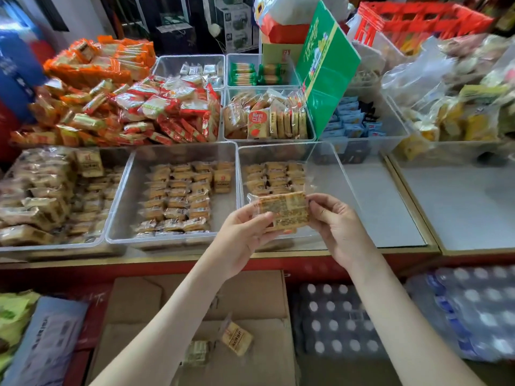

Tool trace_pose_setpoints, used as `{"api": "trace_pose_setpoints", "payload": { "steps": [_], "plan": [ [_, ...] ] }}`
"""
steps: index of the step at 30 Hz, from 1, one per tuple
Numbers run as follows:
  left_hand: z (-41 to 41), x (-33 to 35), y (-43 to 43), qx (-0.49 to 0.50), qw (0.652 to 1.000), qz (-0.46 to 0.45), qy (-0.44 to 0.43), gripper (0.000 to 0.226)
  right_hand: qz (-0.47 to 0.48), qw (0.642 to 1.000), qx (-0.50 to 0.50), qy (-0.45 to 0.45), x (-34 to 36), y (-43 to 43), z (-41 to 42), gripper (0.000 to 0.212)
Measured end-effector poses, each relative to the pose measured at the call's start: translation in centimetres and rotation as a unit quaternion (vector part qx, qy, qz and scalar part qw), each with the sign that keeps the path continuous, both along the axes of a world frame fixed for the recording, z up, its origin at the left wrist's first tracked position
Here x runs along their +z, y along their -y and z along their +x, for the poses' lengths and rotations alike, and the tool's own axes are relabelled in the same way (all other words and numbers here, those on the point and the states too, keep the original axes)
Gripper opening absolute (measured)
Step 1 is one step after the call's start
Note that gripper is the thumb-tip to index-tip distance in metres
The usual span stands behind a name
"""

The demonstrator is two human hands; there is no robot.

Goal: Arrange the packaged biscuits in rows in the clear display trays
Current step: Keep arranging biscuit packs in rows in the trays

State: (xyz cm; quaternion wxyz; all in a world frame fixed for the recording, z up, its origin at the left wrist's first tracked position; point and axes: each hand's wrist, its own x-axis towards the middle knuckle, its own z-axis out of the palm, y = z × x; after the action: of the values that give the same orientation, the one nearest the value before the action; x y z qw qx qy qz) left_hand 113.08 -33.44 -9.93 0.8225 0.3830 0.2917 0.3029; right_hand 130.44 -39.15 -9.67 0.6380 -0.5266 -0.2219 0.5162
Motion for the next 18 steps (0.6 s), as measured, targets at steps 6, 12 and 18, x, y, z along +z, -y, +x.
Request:
{"api": "trace_pose_setpoints", "payload": {
  "steps": [6, 12, 18],
  "plan": [
    [5.4, -4.3, -1.9, 0.08, 0.962, 0.105, -0.24, 0.031, -0.122, 0.929, 0.104, 0.333, -2.6, -2.4, 3.0, 0.034],
    [9.3, -7.6, -3.8, -0.094, 0.921, 0.224, -0.305, 0.065, -0.186, 0.915, 0.131, 0.333, -6.5, -7.1, 6.7, 0.042],
    [7.5, -10.3, -7.8, -0.097, 0.696, 0.472, -0.533, 0.059, -0.219, 0.729, 0.244, 0.601, -11.6, -11.6, 14.0, 0.026]
  ]
}}
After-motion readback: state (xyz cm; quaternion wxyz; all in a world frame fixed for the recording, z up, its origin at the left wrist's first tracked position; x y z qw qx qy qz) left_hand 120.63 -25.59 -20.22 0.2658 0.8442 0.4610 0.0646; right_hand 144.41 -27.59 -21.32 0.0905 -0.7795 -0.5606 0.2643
